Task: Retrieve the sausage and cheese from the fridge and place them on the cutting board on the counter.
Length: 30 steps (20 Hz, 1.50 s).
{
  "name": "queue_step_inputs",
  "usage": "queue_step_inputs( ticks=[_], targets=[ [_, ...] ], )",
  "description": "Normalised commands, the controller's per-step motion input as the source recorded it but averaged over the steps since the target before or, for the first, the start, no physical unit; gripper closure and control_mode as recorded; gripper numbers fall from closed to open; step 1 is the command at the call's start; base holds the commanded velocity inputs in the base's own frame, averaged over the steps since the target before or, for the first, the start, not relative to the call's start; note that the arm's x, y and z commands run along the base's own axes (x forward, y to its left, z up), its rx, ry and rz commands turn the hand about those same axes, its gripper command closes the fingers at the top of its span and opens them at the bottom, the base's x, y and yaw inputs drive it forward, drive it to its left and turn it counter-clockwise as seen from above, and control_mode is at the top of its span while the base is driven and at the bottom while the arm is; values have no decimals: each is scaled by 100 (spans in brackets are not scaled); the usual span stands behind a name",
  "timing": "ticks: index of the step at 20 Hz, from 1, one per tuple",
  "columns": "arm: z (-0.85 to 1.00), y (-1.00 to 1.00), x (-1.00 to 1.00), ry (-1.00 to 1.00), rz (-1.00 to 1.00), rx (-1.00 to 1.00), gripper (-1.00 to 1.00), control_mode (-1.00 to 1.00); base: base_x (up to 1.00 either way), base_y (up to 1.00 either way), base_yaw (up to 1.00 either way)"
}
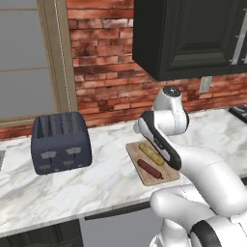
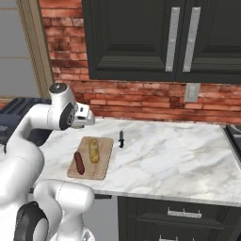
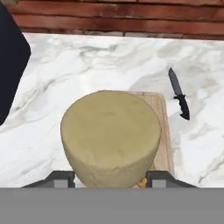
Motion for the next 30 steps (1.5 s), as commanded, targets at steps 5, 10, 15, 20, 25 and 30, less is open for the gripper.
queue_step_inputs(
  ticks=[5,10,15,20,25,30],
  targets=[
    [-50,-39,5,11,12,-2,100,-100,0,0,0],
    [-53,-50,0,2,18,0,100,-100,0,0,0],
    [-40,-41,0,0,24,0,100,-100,0,0,0],
    [-10,-24,1,0,26,0,100,-100,0,0,0],
    [-2,-13,7,0,21,2,100,-100,0,0,0],
    [-29,1,27,0,13,1,100,-100,0,0,0]
  ],
)
